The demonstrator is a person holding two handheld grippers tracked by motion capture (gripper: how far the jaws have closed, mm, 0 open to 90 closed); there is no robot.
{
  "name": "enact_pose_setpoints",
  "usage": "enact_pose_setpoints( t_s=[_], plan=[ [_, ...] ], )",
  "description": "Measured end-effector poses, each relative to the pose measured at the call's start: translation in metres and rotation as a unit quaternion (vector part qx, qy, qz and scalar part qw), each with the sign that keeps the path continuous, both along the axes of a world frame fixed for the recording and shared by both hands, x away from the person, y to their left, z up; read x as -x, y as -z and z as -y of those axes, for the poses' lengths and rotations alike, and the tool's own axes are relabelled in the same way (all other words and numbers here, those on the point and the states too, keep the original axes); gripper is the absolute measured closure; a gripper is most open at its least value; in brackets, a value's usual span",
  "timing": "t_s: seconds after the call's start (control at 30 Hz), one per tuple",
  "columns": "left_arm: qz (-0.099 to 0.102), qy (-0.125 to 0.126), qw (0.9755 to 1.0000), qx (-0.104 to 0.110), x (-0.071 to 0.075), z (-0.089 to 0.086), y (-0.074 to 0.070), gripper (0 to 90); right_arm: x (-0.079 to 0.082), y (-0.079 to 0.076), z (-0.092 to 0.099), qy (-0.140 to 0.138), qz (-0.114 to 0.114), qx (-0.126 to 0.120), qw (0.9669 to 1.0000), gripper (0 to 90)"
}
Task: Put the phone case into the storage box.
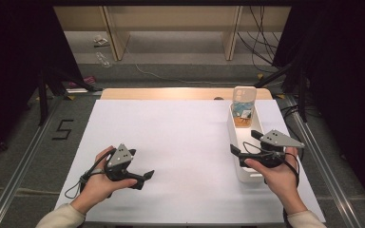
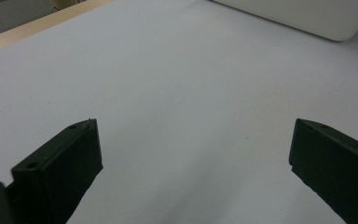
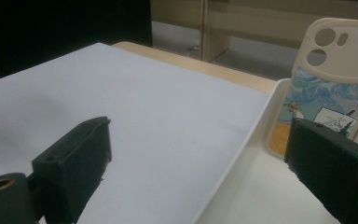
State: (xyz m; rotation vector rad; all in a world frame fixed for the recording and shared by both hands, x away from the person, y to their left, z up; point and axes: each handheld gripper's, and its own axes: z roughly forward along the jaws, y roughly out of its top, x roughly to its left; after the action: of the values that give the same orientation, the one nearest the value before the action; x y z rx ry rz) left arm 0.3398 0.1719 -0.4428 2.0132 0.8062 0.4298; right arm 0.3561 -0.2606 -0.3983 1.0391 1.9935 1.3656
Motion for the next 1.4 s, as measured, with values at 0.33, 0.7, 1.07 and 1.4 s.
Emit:
enact_pose_setpoints(
  t_s=[0.33,0.7,1.07,1.4],
  plan=[
    [0.000,-0.003,1.0000,0.003,-0.001,-0.001,0.001,1.8,0.007,0.005,0.001,-0.012,0.008,-0.008,0.9999,6.9],
    [0.002,-0.003,1.0000,0.003,-0.001,-0.001,0.001,1.8,0.018,0.012,0.002,-0.024,0.009,-0.008,0.9996,6.9],
    [0.000,-0.003,1.0000,0.001,-0.001,-0.002,0.001,1.8,0.024,0.016,0.000,-0.031,0.011,-0.006,0.9994,7.1],
    [-0.001,-0.003,1.0000,0.001,-0.001,-0.002,0.002,1.8,0.031,0.019,0.000,-0.037,0.011,-0.006,0.9992,7.1]
  ],
)
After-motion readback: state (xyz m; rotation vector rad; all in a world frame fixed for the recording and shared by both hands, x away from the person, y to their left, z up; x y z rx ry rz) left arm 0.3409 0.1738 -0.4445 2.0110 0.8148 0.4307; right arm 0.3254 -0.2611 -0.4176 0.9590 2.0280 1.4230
